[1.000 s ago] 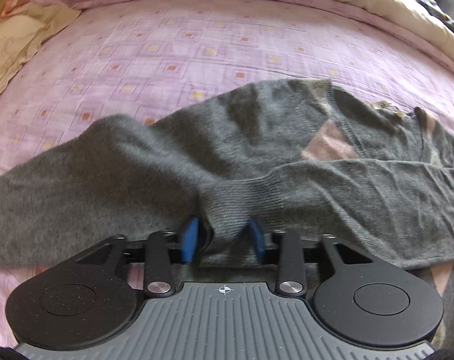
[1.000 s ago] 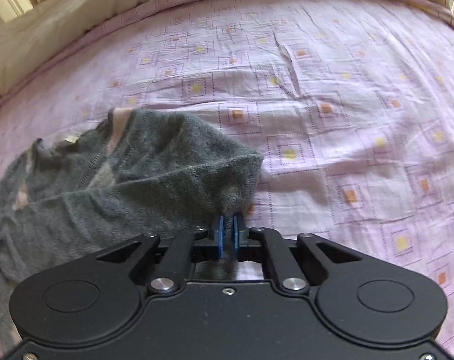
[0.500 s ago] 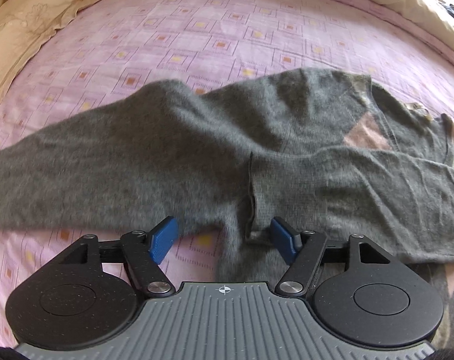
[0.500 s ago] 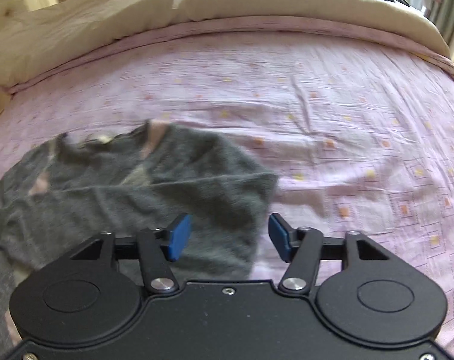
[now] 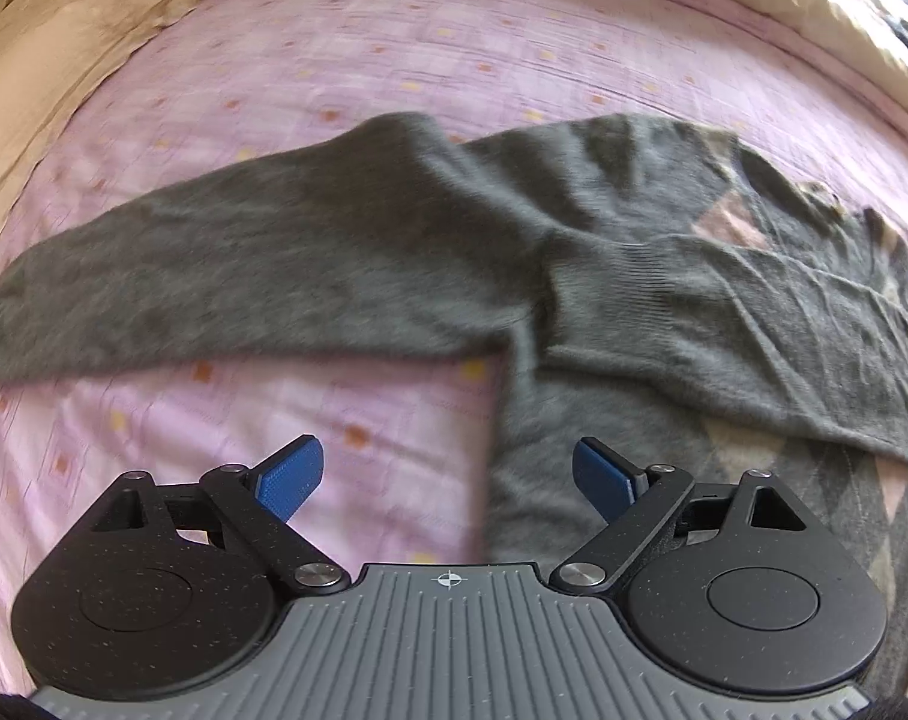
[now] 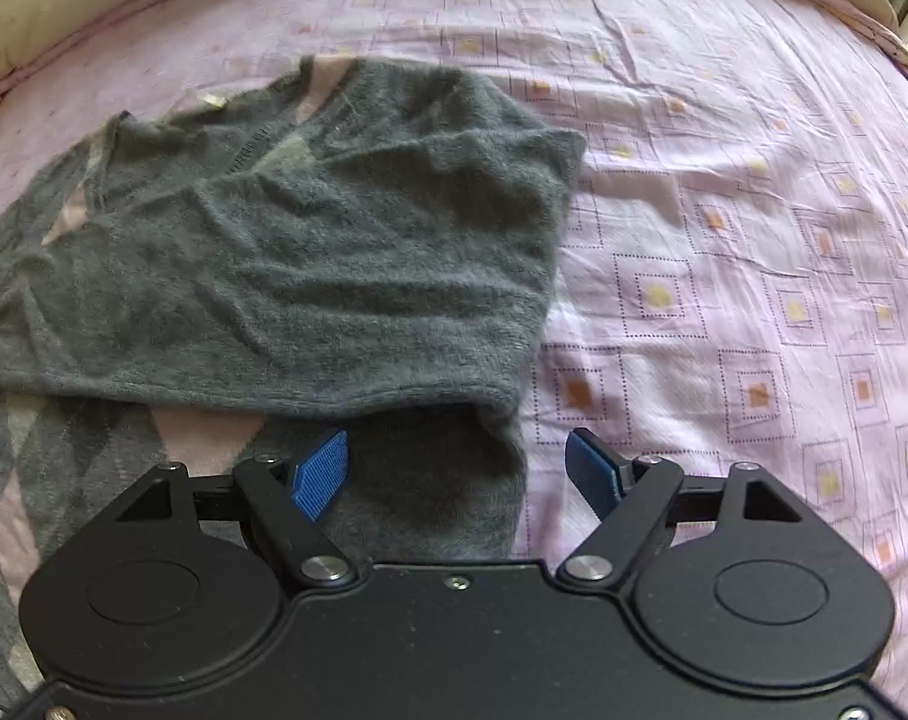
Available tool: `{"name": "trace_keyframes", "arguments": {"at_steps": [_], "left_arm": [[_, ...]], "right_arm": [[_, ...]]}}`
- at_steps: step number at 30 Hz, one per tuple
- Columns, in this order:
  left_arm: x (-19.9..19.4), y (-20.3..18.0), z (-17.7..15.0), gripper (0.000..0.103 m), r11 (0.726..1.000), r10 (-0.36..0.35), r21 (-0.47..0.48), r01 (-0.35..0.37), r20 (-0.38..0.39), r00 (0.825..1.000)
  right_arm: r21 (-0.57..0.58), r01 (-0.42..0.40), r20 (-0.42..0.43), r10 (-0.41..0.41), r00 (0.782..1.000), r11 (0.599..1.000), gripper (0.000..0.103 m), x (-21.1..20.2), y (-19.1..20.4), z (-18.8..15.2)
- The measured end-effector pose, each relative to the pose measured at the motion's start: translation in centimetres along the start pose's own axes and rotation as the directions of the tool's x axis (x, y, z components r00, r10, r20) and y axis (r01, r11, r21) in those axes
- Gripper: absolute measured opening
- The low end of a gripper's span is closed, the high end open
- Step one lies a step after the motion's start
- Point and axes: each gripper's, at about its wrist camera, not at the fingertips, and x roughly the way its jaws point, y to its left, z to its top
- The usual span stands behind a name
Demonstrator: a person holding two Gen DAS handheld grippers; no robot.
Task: Fold small clothes
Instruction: 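Grasp the cuff of the other sleeve with the left gripper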
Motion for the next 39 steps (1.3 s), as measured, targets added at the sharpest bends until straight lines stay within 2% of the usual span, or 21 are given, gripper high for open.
{"name": "trace_keyframes", "arguments": {"at_steps": [3, 9, 14, 19, 23, 28, 31, 33, 39], "left_arm": [[-0.5, 3.2, -1.0, 0.091, 0.998, -0.014, -0.061, 0.015, 0.015, 1.0], [-1.4, 11.9, -1.9, 0.091, 0.976, -0.001, -0.217, 0.019, 0.082, 0.997], [-1.6, 19.8, -1.5, 0.091, 0.936, 0.054, -0.353, -0.011, 0.113, 0.992], [-0.8, 25.8, -0.7, 0.091, 0.899, 0.1, -0.437, -0.036, 0.124, 0.987], [0.4, 28.6, -0.3, 0.091, 0.89, 0.102, -0.455, -0.037, 0.12, 0.987], [2.4, 29.4, 0.3, 0.091, 0.89, 0.083, -0.454, -0.031, 0.095, 0.992], [3.1, 29.4, 0.6, 0.098, 0.887, 0.08, -0.461, -0.02, 0.111, 0.991], [3.2, 29.6, 0.7, 0.102, 0.879, 0.068, -0.477, -0.004, 0.117, 0.991], [3.0, 30.6, 0.0, 0.102, 0.844, 0.033, -0.533, 0.059, 0.161, 0.986]], "right_arm": [[-0.019, -0.042, 0.049, 0.043, 0.998, 0.999, 0.09, -2.3, 1.4, -0.6], [-0.035, -0.142, 0.122, 0.145, 0.982, 0.989, 0.093, -6.0, 5.9, -2.3], [-0.06, -0.216, 0.121, 0.222, 0.967, 0.974, 0.096, -7.0, 11.0, -3.8], [-0.055, -0.247, 0.08, 0.251, 0.965, 0.967, 0.099, -6.7, 15.1, -5.0], [-0.081, -0.216, 0.021, 0.218, 0.976, 0.973, 0.099, -5.6, 17.5, -6.0], [-0.112, -0.169, -0.06, 0.163, 0.985, 0.979, 0.099, -3.6, 19.3, -7.4], [-0.109, -0.157, -0.093, 0.147, 0.985, 0.982, 0.099, -2.5, 19.8, -7.9], [-0.114, -0.153, -0.11, 0.141, 0.984, 0.982, 0.099, -1.9, 20.1, -8.3], [-0.137, -0.16, -0.171, 0.136, 0.976, 0.977, 0.103, -0.2, 21.0, -9.1]]}}
